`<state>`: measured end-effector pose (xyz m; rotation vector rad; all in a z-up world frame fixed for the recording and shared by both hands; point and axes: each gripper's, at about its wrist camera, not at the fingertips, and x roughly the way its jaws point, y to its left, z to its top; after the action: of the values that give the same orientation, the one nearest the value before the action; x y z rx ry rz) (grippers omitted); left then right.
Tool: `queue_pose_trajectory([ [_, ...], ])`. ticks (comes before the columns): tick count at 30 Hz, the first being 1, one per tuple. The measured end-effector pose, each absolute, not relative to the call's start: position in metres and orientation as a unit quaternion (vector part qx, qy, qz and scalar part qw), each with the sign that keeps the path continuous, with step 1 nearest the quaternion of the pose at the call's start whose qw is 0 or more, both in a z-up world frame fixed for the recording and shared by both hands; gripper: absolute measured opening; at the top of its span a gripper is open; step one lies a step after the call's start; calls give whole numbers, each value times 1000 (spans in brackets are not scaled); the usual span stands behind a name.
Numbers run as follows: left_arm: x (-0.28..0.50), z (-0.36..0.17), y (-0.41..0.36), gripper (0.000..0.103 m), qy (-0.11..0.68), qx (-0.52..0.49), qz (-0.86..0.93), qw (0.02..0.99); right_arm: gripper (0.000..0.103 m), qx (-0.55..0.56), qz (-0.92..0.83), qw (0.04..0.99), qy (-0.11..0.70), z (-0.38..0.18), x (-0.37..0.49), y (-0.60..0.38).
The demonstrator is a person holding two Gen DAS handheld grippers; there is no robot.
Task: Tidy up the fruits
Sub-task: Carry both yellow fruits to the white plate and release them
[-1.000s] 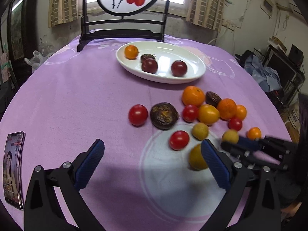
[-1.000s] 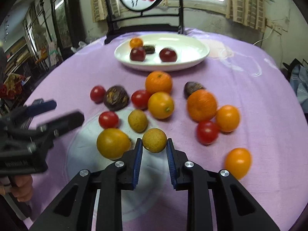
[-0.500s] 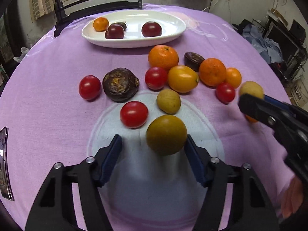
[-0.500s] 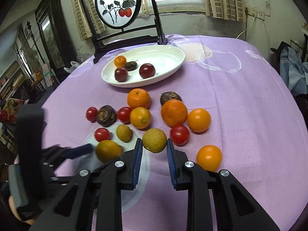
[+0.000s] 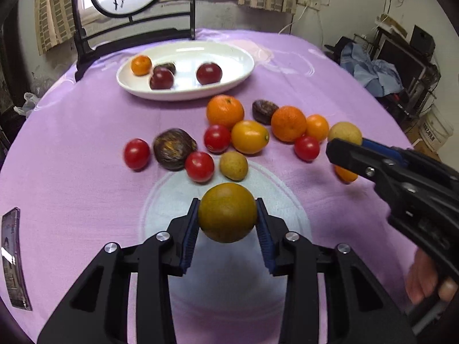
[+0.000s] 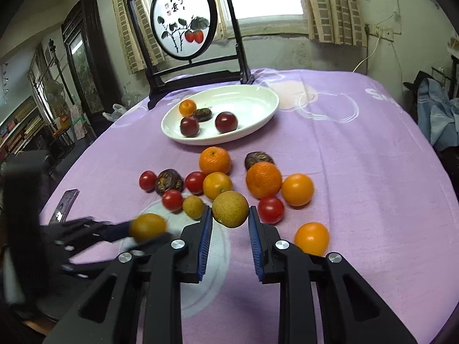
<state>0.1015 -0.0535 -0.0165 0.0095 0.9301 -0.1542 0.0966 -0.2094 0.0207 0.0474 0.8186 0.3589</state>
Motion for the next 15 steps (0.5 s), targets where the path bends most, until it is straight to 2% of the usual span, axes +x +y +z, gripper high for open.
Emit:
queue_pose_trajectory([
  [8, 107, 22, 12, 37, 421, 0, -31, 907, 26, 22, 168, 899, 404, 25, 104, -208],
  [15, 189, 46, 38, 37, 407, -10, 16, 913, 26, -65, 187, 906, 374, 58, 160, -161],
])
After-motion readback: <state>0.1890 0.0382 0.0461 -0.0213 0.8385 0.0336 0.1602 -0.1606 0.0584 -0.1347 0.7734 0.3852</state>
